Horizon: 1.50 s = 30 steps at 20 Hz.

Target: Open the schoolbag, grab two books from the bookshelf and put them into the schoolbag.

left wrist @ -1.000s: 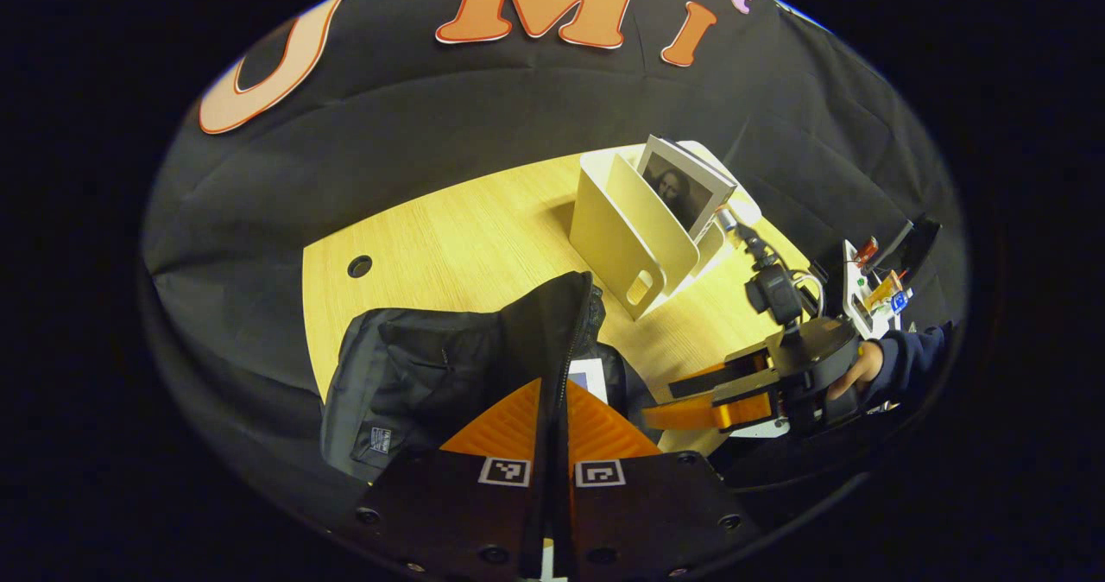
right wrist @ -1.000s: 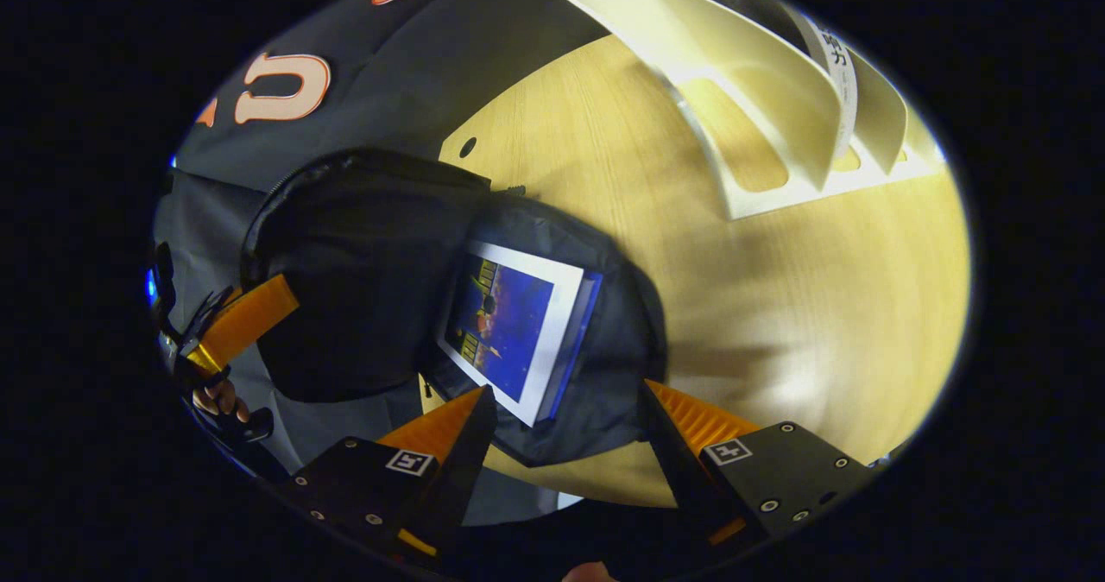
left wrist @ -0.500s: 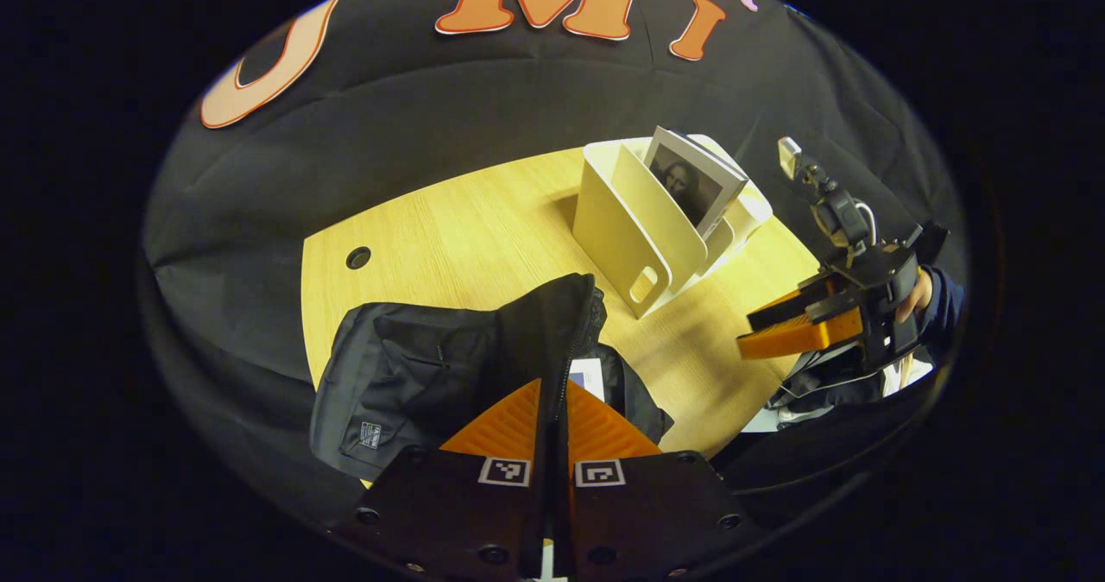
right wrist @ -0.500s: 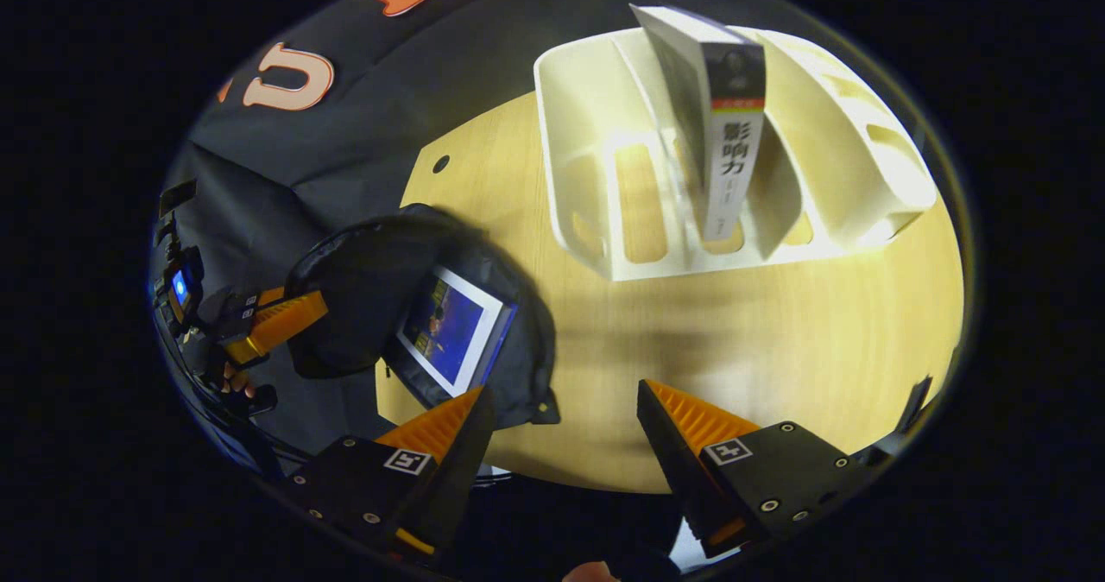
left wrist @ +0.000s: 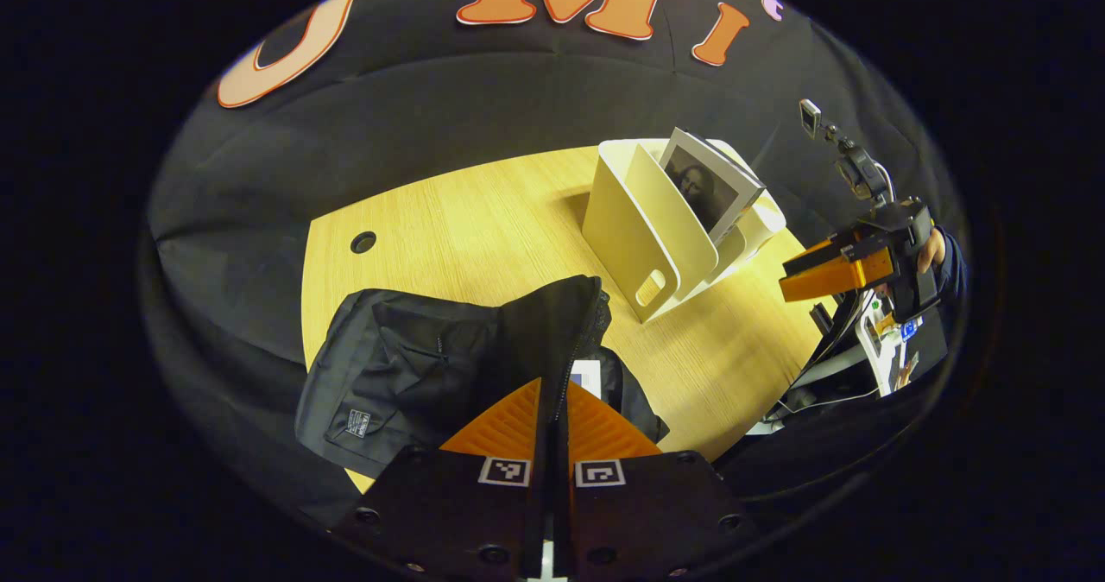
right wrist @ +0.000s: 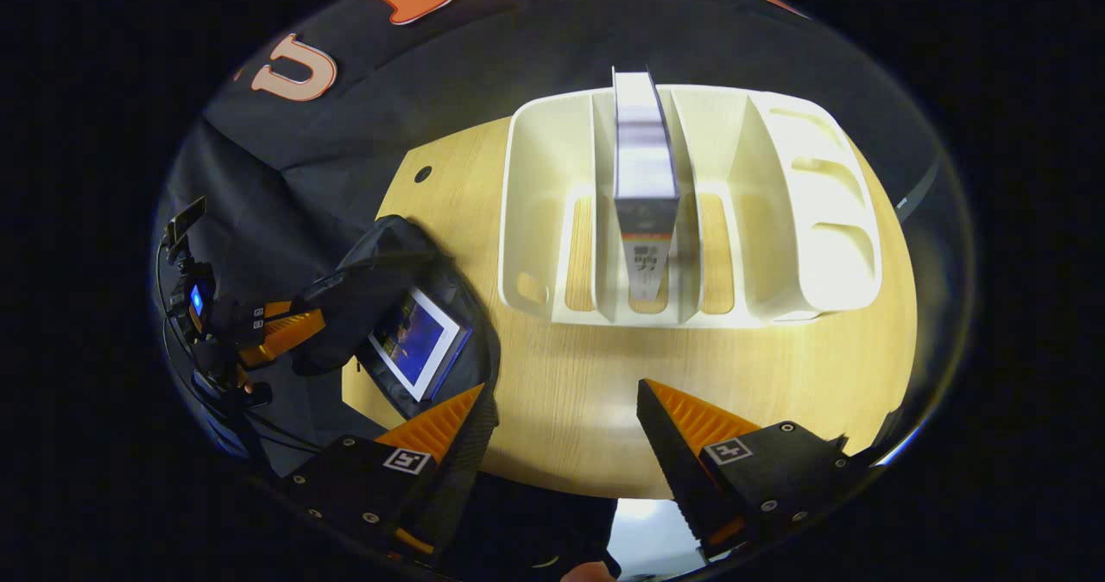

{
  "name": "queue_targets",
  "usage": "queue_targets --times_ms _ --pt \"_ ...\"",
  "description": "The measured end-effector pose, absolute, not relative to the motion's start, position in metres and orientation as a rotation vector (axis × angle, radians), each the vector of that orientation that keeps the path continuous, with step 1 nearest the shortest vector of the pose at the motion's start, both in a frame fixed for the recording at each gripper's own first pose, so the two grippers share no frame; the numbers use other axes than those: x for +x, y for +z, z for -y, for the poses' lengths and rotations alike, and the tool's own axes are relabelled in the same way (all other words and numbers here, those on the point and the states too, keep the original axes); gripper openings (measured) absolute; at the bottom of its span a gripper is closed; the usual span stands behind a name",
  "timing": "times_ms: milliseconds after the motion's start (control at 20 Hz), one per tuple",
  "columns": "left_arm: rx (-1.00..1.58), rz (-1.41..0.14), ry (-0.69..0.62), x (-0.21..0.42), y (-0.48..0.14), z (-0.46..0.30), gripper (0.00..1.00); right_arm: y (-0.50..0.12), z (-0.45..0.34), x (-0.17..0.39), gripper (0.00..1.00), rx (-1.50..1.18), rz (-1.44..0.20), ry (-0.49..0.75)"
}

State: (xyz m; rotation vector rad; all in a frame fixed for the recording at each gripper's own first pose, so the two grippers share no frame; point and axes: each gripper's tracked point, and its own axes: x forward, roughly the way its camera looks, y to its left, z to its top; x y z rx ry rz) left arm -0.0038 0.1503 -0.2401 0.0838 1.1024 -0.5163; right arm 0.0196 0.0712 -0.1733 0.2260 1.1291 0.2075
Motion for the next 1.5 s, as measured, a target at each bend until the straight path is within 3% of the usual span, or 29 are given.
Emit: queue_targets --times_ms 650,1250,1350,1400,1450,1500 --pt "0.026 -1.108 -0.439 -0.007 -0.242 -0.159 0.05 -0.131 -0.029 0.098 0.99 0.094 -1.133 0.167" --pt "-0.012 -1.148 -0.391 -0.014 -0.257 -0.145 0.05 -0.155 -0.014 0.161 0.99 0.058 -1.231 0.154" --pt "-0.016 -1.151 -0.383 -0.013 -0.256 -0.145 0.05 -0.158 -0.018 0.164 0.94 0.064 -1.247 0.158" --pt "-0.022 -1.153 -0.379 -0.014 -0.256 -0.146 0.05 -0.16 -0.019 0.165 0.87 0.065 -1.251 0.155" --pt "-0.023 -1.155 -0.378 -0.013 -0.257 -0.146 0.05 -0.163 -0.019 0.166 0.72 0.062 -1.259 0.153" --pt "-0.027 -1.155 -0.374 -0.014 -0.257 -0.146 0.05 -0.164 -0.021 0.166 0.74 0.066 -1.263 0.153"
